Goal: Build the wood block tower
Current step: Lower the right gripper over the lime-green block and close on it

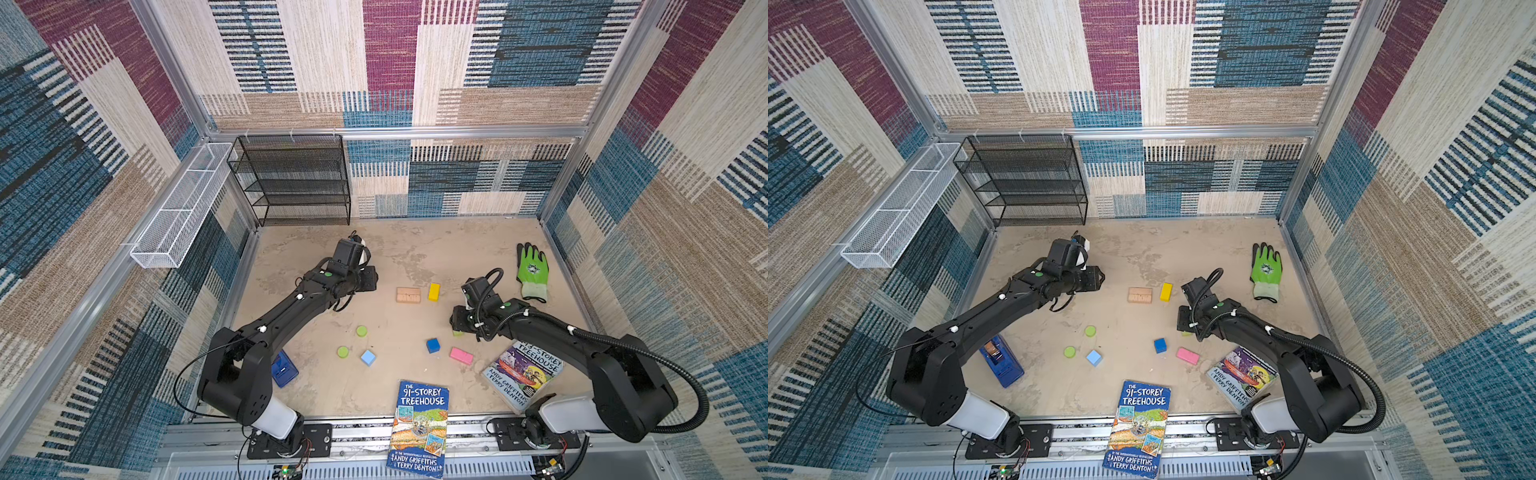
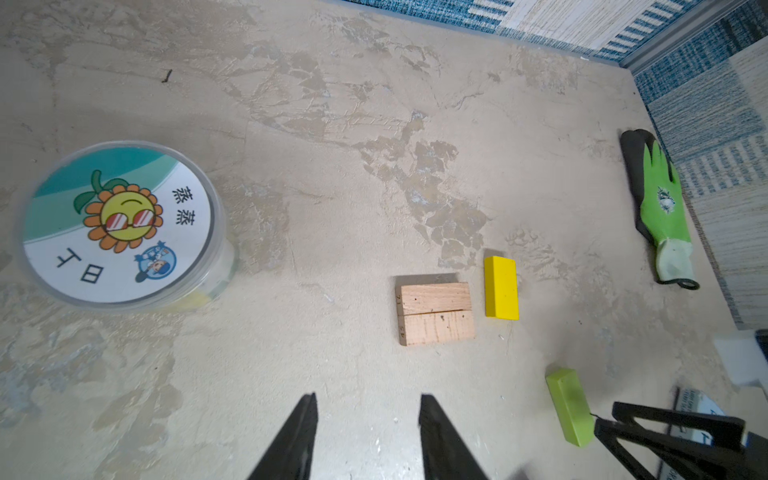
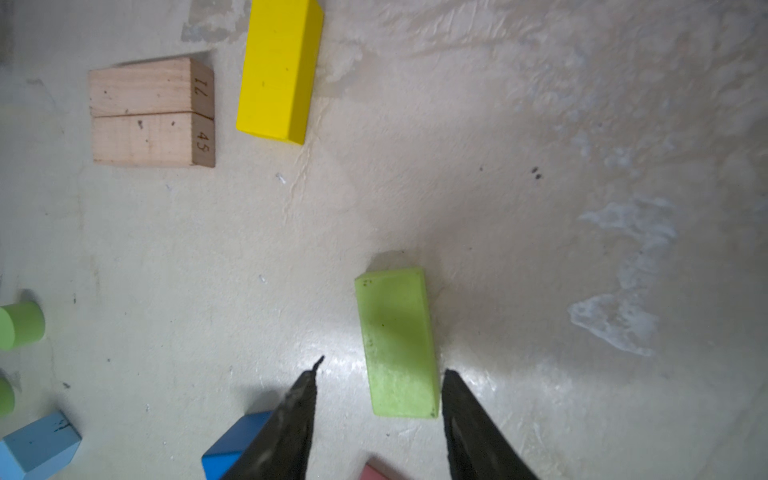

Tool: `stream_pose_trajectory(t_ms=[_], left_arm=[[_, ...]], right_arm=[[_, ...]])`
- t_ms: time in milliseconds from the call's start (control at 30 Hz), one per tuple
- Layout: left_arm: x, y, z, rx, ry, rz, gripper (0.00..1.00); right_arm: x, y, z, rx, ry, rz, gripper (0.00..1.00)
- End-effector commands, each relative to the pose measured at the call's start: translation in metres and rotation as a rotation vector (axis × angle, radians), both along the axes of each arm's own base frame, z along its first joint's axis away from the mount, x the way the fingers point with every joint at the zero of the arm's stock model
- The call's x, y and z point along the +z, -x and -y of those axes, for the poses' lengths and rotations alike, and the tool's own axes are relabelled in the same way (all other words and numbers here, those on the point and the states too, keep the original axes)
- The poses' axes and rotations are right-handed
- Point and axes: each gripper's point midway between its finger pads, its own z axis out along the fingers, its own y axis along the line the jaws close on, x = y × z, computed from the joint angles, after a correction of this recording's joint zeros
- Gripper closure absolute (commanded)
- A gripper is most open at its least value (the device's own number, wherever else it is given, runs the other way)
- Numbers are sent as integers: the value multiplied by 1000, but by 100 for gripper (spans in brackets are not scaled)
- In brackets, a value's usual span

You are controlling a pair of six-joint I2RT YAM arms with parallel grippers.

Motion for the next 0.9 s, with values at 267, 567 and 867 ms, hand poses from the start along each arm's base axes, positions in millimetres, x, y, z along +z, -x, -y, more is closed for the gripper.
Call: stream_pose_trajectory(t_ms=[267, 567, 867], left_arm=[[5, -2, 2, -10, 4, 13, 55], [3, -3, 1, -9, -2, 9, 55], [0, -4, 1, -11, -12, 0, 55]], right_arm=[[-12, -4, -2, 25, 112, -31, 44], [-23, -2, -4, 43, 156, -71, 51], [-30, -3, -8, 56, 187, -92, 71]])
